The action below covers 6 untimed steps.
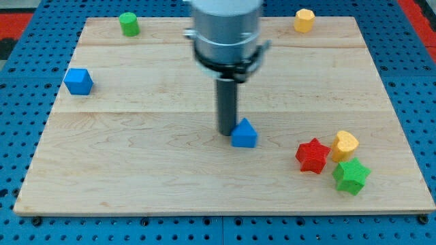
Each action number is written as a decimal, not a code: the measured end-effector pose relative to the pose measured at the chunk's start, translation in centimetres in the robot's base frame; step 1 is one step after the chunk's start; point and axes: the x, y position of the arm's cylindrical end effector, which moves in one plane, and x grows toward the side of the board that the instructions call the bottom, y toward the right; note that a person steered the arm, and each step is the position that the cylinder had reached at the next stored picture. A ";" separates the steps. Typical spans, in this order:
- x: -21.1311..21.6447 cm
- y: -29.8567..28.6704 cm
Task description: Move your arm towards the top center
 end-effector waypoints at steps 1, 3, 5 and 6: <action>0.8 4.5; 2.7 4.7; -3.0 -3.9; -12.0 -2.1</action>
